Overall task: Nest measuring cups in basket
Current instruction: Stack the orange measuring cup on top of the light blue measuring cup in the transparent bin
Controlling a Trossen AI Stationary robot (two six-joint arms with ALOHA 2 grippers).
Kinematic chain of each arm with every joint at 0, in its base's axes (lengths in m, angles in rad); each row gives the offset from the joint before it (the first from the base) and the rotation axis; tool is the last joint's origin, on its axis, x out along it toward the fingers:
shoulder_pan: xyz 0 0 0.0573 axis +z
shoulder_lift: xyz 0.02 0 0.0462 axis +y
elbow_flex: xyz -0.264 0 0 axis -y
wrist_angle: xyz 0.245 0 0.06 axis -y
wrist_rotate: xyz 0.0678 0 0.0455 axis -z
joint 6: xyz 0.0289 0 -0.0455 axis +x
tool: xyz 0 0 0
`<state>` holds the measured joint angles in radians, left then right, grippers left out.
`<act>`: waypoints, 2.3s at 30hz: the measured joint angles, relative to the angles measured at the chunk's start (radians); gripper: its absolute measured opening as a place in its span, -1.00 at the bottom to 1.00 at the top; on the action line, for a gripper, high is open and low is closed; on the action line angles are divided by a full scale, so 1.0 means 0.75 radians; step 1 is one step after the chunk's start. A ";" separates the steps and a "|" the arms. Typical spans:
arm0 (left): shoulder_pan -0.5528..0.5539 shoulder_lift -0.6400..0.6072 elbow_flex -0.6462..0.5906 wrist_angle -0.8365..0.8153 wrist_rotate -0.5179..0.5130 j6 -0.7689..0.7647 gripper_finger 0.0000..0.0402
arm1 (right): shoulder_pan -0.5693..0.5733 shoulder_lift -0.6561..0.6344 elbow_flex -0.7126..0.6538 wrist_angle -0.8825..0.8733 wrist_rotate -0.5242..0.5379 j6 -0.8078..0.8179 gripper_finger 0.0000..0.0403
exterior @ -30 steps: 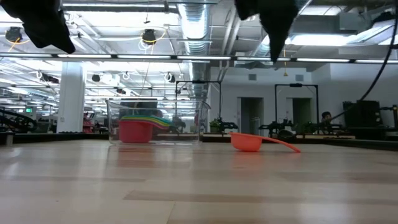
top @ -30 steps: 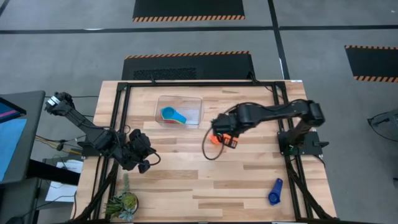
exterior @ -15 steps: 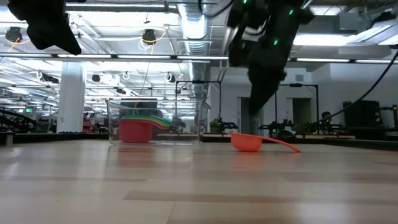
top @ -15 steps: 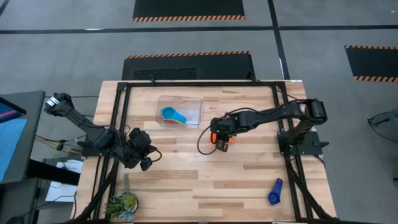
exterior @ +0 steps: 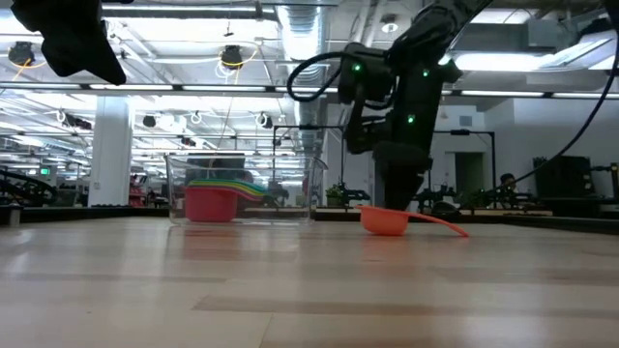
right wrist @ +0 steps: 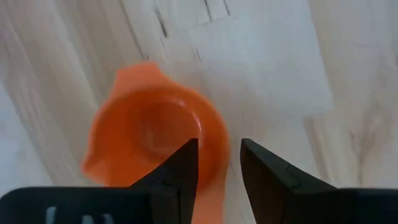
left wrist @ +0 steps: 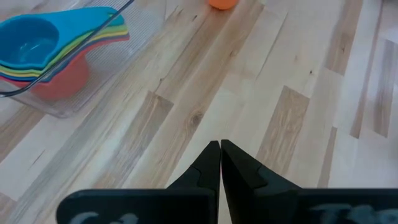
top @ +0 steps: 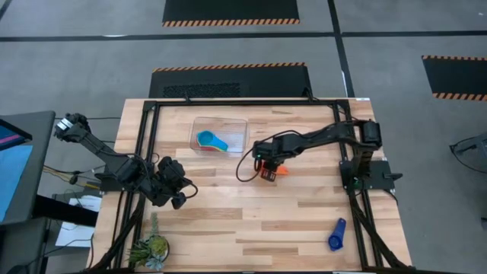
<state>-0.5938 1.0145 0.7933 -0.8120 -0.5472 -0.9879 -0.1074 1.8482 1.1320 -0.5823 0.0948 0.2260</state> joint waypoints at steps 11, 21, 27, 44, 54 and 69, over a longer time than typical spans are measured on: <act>0.000 0.000 0.000 -0.001 -0.001 0.004 -1.00 | 0.020 0.032 0.046 0.046 -0.098 0.116 -0.88; -0.001 0.000 0.000 -0.007 -0.010 0.008 -1.00 | 0.036 -0.259 0.274 0.326 -0.127 0.154 -0.93; -0.001 0.001 0.000 -0.009 -0.021 0.009 -1.00 | -0.029 -0.194 0.438 0.810 -0.089 0.168 -0.93; -0.001 0.001 0.000 -0.011 -0.013 0.030 -1.00 | -0.159 0.488 1.285 0.207 -0.149 0.220 -0.94; -0.001 0.001 0.000 -0.012 -0.012 0.045 -1.00 | -0.172 0.720 1.541 -0.015 -0.178 0.284 -0.94; -0.001 0.001 0.000 -0.012 -0.012 0.046 -1.00 | -0.191 0.771 1.549 -0.126 -0.205 0.280 -0.94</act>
<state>-0.5941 1.0149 0.7933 -0.8207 -0.5560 -0.9535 -0.2509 2.4268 2.2936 -0.6771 -0.0586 0.4357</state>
